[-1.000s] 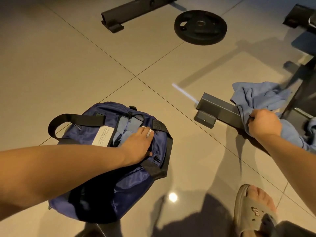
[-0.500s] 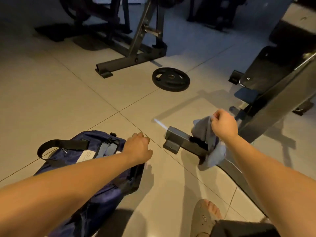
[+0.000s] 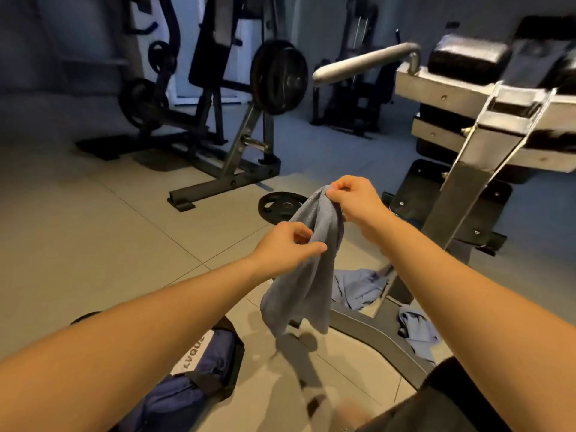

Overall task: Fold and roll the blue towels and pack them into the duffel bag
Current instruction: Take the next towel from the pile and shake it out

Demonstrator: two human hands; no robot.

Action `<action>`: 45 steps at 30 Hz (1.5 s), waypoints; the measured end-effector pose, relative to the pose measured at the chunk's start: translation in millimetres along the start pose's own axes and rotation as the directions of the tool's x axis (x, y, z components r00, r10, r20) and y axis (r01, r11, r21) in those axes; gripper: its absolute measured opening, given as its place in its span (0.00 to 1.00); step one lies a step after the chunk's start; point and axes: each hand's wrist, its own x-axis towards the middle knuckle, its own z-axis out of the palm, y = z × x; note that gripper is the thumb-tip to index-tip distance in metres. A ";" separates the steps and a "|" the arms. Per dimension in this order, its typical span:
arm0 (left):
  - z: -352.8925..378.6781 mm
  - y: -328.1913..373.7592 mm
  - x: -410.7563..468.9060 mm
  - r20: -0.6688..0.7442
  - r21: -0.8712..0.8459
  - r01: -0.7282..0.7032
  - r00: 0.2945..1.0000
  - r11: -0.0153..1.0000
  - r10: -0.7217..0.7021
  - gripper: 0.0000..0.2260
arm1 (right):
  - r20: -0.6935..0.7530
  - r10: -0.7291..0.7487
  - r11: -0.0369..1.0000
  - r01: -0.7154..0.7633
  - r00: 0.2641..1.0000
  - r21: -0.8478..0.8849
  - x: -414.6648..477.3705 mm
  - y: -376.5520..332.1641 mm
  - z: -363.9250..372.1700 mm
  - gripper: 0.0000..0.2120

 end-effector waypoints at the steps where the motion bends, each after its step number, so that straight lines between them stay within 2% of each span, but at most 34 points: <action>1: -6.5 3.7 -5.7 -0.052 -0.017 -0.017 0.998 1.000 0.016 0.11 | 0.047 0.000 1.000 -0.001 0.999 0.023 -4.6 -6.8 -1.4 0.06; 4: -36.8 5.7 -20.0 -0.342 0.033 -0.044 0.938 0.998 0.053 0.11 | 0.238 -0.004 0.994 -0.021 0.971 0.103 -19.3 -19.6 -5.1 0.08; 5: -49.0 3.8 -22.9 -0.385 0.024 -0.003 0.923 1.000 0.012 0.10 | 0.302 -0.009 0.994 -0.025 0.953 0.110 -25.0 -22.3 -5.9 0.08; 6: -61.7 1.0 -25.4 -0.366 -0.031 0.055 0.929 0.998 -0.063 0.10 | 0.361 -0.021 0.993 -0.024 0.932 0.119 -31.3 -25.4 -5.6 0.08; 8: -80.4 -5.4 -29.1 -0.176 -0.202 0.196 0.957 0.960 -0.232 0.17 | 0.476 -0.044 0.985 -0.041 0.878 0.166 -44.4 -32.2 -5.1 0.07; 10: -88.3 -10.6 -38.1 0.026 -0.215 0.296 0.954 0.930 -0.298 0.23 | 0.612 -0.033 0.973 -0.114 0.790 0.199 -55.3 -40.2 -4.5 0.07; 12: -86.7 -16.7 -47.5 0.179 -0.197 0.272 0.955 0.942 -0.238 0.23 | 0.736 -0.031 0.973 -0.148 0.676 0.177 -61.4 -47.5 -1.4 0.08; 14: -83.0 -19.7 -55.0 0.302 -0.264 0.230 0.942 0.937 -0.146 0.19 | 0.789 -0.048 0.976 -0.139 0.613 0.167 -65.3 -48.4 6.2 0.09; 18: -81.1 -21.2 -58.3 0.464 -0.206 0.244 0.877 0.948 -0.125 0.23 | 0.786 -0.075 0.972 -0.130 0.613 0.195 -69.5 -21.0 26.4 0.10; 21: -83.5 -22.0 -57.8 0.510 -0.123 0.250 0.846 0.960 -0.155 0.08 | 0.805 -0.031 0.993 -0.072 0.593 0.092 -64.7 -4.0 33.6 0.08; 22: -84.5 -21.7 -57.4 0.508 -0.122 0.264 0.845 0.957 -0.168 0.06 | 0.806 -0.020 0.996 -0.062 0.592 0.069 -62.0 -1.1 34.1 0.07; 24: -87.4 -19.3 -57.2 0.477 -0.164 0.283 0.861 0.945 -0.175 0.06 | 0.804 -0.008 0.996 -0.066 0.595 0.058 -58.7 1.1 34.4 0.07; 26: -91.6 -17.2 -55.4 0.388 -0.191 0.284 0.901 0.940 -0.194 0.05 | 0.804 0.007 0.994 -0.089 0.595 0.058 -58.4 3.1 36.6 0.08; 30: -100.3 -10.4 -55.2 0.229 -0.037 0.216 0.952 0.976 -0.202 0.04 | 0.829 0.014 0.991 -0.121 0.559 0.065 -58.4 6.9 45.5 0.08; 33: -104.0 -5.3 -58.6 0.185 0.055 0.196 0.962 0.979 -0.203 0.03 | 0.838 0.015 0.974 -0.198 0.546 0.112 -57.6 9.7 50.2 0.09; 36: -106.8 -0.8 -63.1 0.156 0.067 0.171 0.971 0.983 -0.180 0.03 | 0.838 0.029 0.942 -0.296 0.545 0.160 -58.4 9.4 55.3 0.13; 38: -107.4 3.0 -67.8 0.123 0.084 0.140 0.981 0.987 -0.150 0.03 | 0.830 0.033 0.945 -0.288 0.556 0.155 -57.9 8.0 60.4 0.14; 42: -108.2 6.9 -76.4 0.127 0.141 0.113 0.983 0.984 -0.131 0.03 | 0.815 0.029 0.973 -0.205 0.579 0.111 -56.2 2.4 65.6 0.09; 45: -108.3 6.0 -81.2 0.150 0.081 0.177 0.971 0.981 -0.187 0.04 | 0.791 -0.007 0.986 -0.125 0.612 0.106 -57.0 -1.3 64.3 0.06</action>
